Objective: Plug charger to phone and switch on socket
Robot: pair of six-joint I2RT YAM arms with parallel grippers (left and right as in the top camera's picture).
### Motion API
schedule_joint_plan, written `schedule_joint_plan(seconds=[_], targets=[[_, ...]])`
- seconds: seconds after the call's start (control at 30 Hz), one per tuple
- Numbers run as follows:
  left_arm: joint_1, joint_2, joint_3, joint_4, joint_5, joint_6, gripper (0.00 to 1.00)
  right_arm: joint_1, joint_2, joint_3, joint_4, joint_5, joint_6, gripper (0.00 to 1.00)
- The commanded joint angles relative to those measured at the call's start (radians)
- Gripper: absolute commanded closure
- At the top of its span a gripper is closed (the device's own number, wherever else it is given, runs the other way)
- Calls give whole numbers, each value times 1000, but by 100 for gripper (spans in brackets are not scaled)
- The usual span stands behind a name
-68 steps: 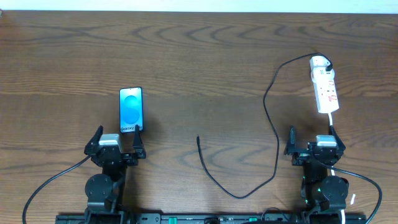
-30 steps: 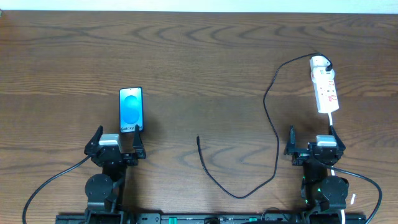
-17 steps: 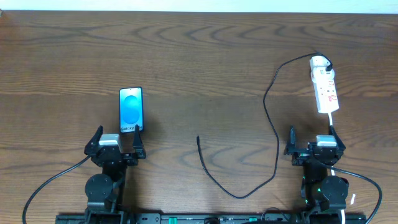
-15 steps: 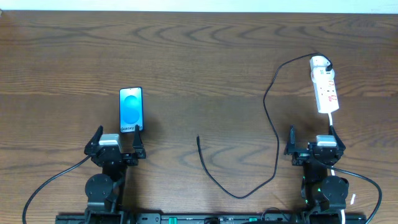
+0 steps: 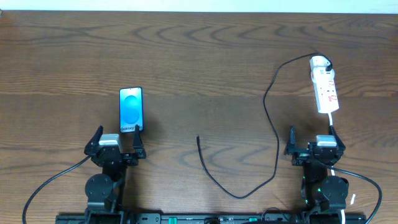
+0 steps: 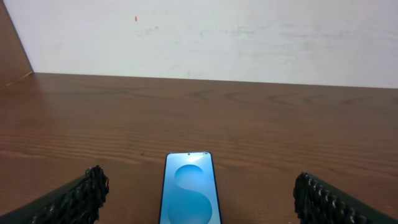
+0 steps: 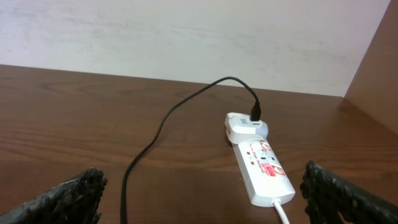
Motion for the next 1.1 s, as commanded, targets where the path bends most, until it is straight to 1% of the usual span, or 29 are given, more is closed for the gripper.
schedule_joint_plan(seconds=[0.0,0.57,0.77,0.97,1.07], targets=[[5,-7,-20,-37,-9,-1,2,10,-5,-1,-4,-3,-14,1],[5,-7,-8,-32,-5,0,3,10,-5,-1,-4,-3,-14,1],[5,-3,24,-33,-6,52,3,10,-5,-1,-4,-3,-14,1],[5,65,55,-33,-5,55,2,10,-5,-1,-4,-3,-14,1],[5,132,97,-33,-6,85,2,10,-5,-1,-4,-3,-14,1]])
